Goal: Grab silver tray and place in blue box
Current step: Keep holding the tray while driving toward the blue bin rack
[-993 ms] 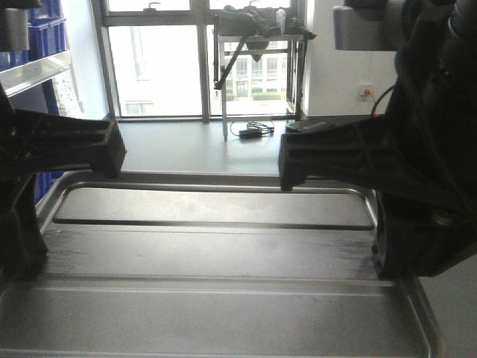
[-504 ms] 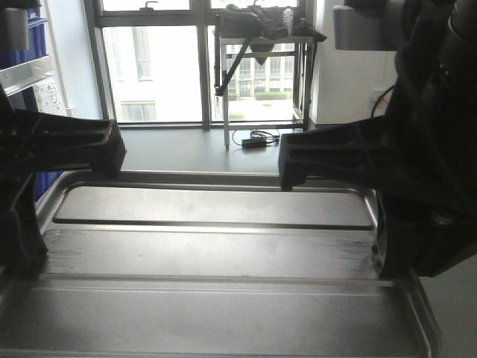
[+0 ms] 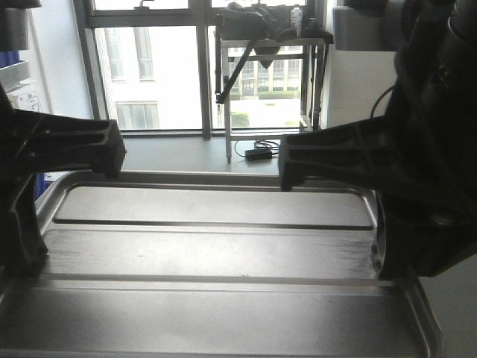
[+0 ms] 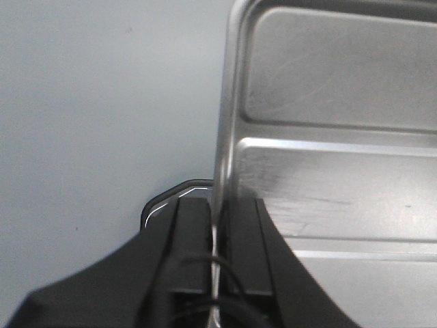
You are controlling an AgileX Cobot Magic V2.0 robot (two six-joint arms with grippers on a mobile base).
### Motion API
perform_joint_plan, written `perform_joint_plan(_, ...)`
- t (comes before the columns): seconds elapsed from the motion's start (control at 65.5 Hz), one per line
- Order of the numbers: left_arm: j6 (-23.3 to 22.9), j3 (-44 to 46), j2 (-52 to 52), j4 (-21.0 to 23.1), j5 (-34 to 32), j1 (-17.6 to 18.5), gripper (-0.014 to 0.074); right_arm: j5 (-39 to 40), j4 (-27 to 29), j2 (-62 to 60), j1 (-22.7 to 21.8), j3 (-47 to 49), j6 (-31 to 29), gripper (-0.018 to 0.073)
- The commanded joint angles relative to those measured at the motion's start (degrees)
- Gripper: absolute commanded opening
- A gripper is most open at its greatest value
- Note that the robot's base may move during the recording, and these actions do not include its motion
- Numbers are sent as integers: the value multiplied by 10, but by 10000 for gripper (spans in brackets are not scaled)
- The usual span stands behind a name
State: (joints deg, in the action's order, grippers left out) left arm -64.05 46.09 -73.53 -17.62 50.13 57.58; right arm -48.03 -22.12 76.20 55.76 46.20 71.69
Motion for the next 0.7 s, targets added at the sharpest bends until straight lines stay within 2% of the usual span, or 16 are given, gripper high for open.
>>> perform_joint_plan(0.0,-7,16,16,1,-40,7,-14,40,-14,-15,2,16,-4,53)
perform_joint_plan(0.687,-7,16,16,0,-40,7,-14,39,-14,-15,2,16,-4,53)
